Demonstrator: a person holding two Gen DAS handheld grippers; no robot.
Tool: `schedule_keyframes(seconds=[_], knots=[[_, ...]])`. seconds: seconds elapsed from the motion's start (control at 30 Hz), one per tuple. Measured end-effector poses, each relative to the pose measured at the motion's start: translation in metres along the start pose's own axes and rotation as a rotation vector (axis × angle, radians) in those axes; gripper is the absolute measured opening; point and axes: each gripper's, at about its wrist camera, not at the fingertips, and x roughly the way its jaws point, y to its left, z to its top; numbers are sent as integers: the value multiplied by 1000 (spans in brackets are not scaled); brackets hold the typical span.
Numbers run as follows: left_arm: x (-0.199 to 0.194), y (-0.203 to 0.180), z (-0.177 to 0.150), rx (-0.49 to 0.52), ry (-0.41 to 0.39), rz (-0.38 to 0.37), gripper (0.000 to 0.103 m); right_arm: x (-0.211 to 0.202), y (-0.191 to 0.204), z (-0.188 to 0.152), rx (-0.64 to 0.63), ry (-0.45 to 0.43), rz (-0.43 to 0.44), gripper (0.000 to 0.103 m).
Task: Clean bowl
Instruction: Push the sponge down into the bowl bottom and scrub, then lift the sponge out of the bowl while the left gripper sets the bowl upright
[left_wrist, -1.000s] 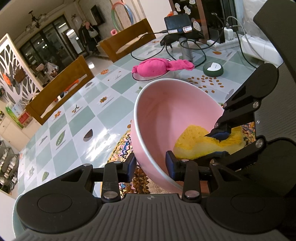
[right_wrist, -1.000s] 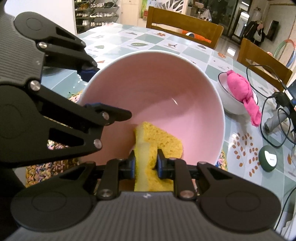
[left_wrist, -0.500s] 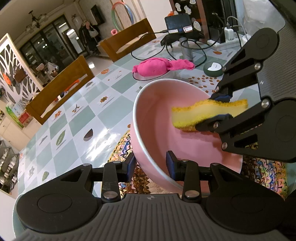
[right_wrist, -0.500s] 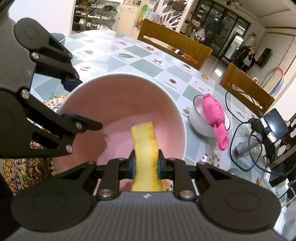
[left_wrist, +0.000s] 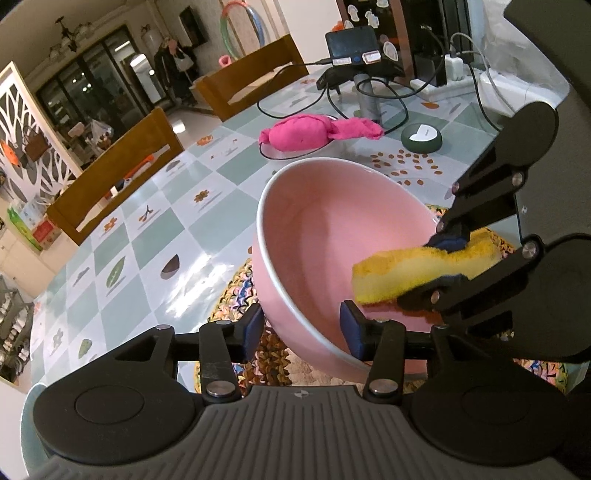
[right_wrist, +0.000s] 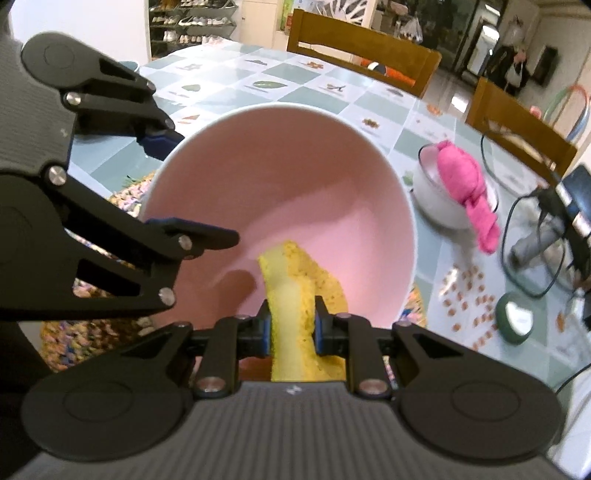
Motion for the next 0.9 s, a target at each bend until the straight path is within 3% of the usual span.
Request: schedule_keyframes(seconds=[0.3, 0.9], knots=[[2, 5, -1, -31, 21, -11, 48, -8, 3, 1, 62, -20, 32, 21], [3, 25, -7, -111, 41, 61, 49, -35, -4, 12, 104, -127, -5, 22]])
